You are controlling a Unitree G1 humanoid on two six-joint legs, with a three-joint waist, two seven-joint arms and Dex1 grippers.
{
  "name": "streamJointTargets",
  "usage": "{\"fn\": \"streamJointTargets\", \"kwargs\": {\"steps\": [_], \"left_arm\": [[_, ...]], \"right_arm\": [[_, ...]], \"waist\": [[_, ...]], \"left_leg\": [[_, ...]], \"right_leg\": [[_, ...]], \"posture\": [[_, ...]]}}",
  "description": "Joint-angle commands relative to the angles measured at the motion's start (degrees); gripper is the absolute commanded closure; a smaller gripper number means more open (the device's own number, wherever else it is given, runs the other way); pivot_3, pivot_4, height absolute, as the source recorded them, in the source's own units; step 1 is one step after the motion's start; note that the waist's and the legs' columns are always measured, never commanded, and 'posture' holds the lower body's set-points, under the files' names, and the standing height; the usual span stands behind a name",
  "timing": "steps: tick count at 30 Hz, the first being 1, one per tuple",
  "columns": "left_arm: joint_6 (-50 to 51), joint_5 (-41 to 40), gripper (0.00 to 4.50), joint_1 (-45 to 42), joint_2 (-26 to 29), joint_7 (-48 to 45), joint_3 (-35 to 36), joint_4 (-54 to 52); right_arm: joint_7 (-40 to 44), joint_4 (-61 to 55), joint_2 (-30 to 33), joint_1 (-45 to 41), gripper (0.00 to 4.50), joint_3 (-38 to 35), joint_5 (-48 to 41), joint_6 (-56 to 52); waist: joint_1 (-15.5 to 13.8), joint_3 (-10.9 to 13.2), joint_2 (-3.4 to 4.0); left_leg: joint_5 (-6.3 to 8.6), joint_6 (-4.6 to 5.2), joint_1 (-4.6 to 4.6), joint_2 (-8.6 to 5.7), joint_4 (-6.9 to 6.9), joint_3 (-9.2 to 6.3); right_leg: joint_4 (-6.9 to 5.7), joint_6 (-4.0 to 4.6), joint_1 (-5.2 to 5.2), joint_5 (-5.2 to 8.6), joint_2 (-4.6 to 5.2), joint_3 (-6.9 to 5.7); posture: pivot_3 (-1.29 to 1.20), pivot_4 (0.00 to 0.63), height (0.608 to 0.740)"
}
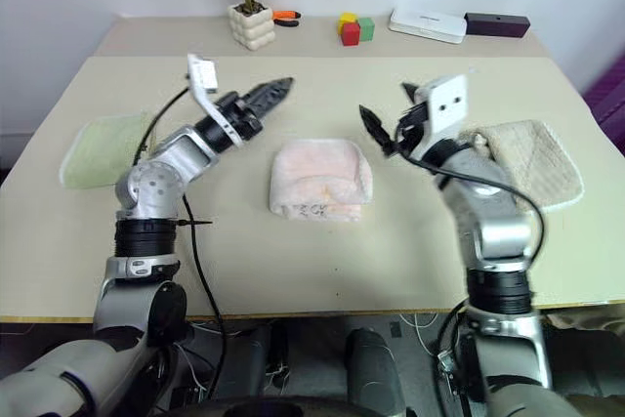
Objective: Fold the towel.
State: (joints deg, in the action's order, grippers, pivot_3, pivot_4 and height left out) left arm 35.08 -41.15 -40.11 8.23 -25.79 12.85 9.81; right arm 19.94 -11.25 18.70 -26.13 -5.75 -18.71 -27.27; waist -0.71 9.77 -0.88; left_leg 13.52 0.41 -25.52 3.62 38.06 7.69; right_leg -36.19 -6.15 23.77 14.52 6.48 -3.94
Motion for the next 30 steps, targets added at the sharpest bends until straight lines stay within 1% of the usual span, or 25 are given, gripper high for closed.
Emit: {"fn": "streamJointTargets", "kwargs": {"steps": [1,2,3,4,5,6,8,11,13,16,18,21,24,30], "left_arm": [[-4.1,3.4,3.94,1.8,-2.8,3.9,-0.9,-1.2],[-4.6,4.3,4.41,2.6,-4.0,5.5,-1.3,-1.2],[-5.0,5.1,4.5,3.6,-5.2,5.6,-2.6,-1.8],[-5.3,5.6,4.5,4.2,-6.0,5.4,-3.4,-2.2],[-4.9,5.5,4.5,4.4,-7.1,5.5,-3.9,-2.6],[-5.0,6.0,4.5,4.6,-8.0,5.3,-4.8,-2.7],[-5.3,7.6,4.5,4.5,-8.9,4.7,-7.2,-2.5],[-4.9,8.1,4.5,4.4,-9.7,4.7,-8.5,-1.9],[-4.0,8.9,4.5,4.4,-9.8,5.1,-9.2,-1.0],[-4.3,11.7,4.5,4.5,-9.2,5.7,-10.7,1.0],[-3.4,13.7,4.5,4.9,-8.2,5.7,-12.1,2.5],[-3.1,16.5,4.5,6.0,-6.5,5.2,-13.9,3.6],[-3.0,16.8,4.5,6.8,-5.8,5.4,-12.7,4.3],[-3.3,16.5,4.5,7.9,-3.8,4.4,-10.6,4.4]], "right_arm": [[-6.8,-6.3,-4.4,1.0,2.33,2.3,2.1,-1.6],[-9.1,-7.2,-6.4,1.7,2.78,3.7,3.3,-2.2],[-11.4,-8.0,-8.9,2.4,3.28,4.7,3.4,-3.8],[-12.7,-8.5,-10.6,2.8,3.78,5.1,3.4,-5.0],[-13.5,-8.4,-11.3,3.0,4.36,5.7,4.2,-5.5],[-14.2,-7.8,-11.8,3.0,4.44,6.6,5.4,-5.4],[-14.9,-6.1,-12.1,2.7,4.44,8.1,7.1,-5.1],[-15.8,-3.2,-13.1,3.0,4.44,8.8,8.4,-5.0],[-16.1,-1.0,-14.2,3.3,4.44,8.9,8.7,-4.1],[-16.3,3.1,-14.4,4.2,4.44,11.4,11.5,-4.3],[-16.2,5.2,-15.2,5.7,4.44,11.4,11.6,-3.5],[-17.6,6.1,-14.0,7.2,4.44,11.1,14.3,-2.8],[-18.2,6.1,-12.5,8.4,4.44,9.0,15.2,-2.5],[-17.8,4.3,-10.3,11.6,4.44,9.3,17.1,-1.0]], "waist": [[-0.1,0.0,-0.02],[-0.1,0.0,-0.03],[0.0,0.0,-0.03],[0.1,0.0,-0.03],[0.0,0.0,-0.03],[0.0,0.0,-0.03],[0.1,0.0,-0.03],[0.4,0.0,-0.02],[0.6,0.0,-0.01],[1.3,0.0,-0.01],[1.4,0.0,-0.01],[1.5,0.0,0.0],[1.3,0.0,0.0],[1.5,-0.1,0.01]], "left_leg": [[0.0,0.0,-0.05,0.0,0.02,-0.01],[0.0,0.0,-0.09,-0.01,0.04,-0.02],[0.0,0.0,-0.07,-0.01,0.05,-0.02],[0.0,0.0,-0.05,-0.01,0.04,-0.03],[0.01,0.0,-0.03,0.0,0.03,-0.03],[0.01,0.0,-0.04,0.0,0.02,-0.04],[0.02,0.02,-0.05,-0.01,0.06,-0.05],[0.16,0.27,0.0,0.0,0.05,-0.07],[0.17,0.28,0.02,0.02,0.02,-0.08],[0.16,0.27,0.02,0.02,-0.03,-0.07],[0.16,0.27,0.01,0.02,-0.03,-0.07],[0.16,0.27,0.02,0.02,-0.04,-0.06],[0.17,0.27,0.04,0.03,-0.03,-0.09],[0.18,0.28,0.12,0.05,-0.04,-0.1]], "right_leg": [[0.02,0.0,0.01,0.0,0.0,-0.02],[0.03,-0.01,0.02,0.0,0.0,-0.03],[0.02,-0.01,0.0,-0.01,0.0,-0.03],[0.01,-0.01,0.0,-0.01,0.0,-0.03],[0.0,0.0,-0.01,-0.01,0.0,-0.04],[0.0,0.0,0.0,-0.01,-0.01,-0.05],[0.01,0.02,0.0,-0.01,0.0,-0.05],[0.0,0.03,-0.02,-0.02,-0.02,-0.04],[-0.02,0.03,-0.01,-0.02,-0.04,-0.05],[-0.04,0.03,0.01,-0.02,-0.06,-0.05],[-0.04,0.02,0.0,-0.01,-0.06,-0.05],[-0.03,0.02,0.0,-0.01,-0.06,-0.05],[-0.03,0.02,-0.02,-0.01,-0.05,-0.05],[-0.02,0.03,-0.08,-0.01,-0.05,-0.05]], "posture": [[0.0,0.15,0.735],[0.0,0.15,0.735],[0.0,0.15,0.735],[0.0,0.15,0.735],[0.0,0.15,0.735],[0.0,0.15,0.735],[0.0,0.15,0.735],[0.0,0.15,0.735],[0.0,0.15,0.735],[0.0,0.15,0.735],[0.0,0.15,0.735],[0.0,0.15,0.735],[0.0,0.15,0.735],[0.0,0.15,0.735]]}}
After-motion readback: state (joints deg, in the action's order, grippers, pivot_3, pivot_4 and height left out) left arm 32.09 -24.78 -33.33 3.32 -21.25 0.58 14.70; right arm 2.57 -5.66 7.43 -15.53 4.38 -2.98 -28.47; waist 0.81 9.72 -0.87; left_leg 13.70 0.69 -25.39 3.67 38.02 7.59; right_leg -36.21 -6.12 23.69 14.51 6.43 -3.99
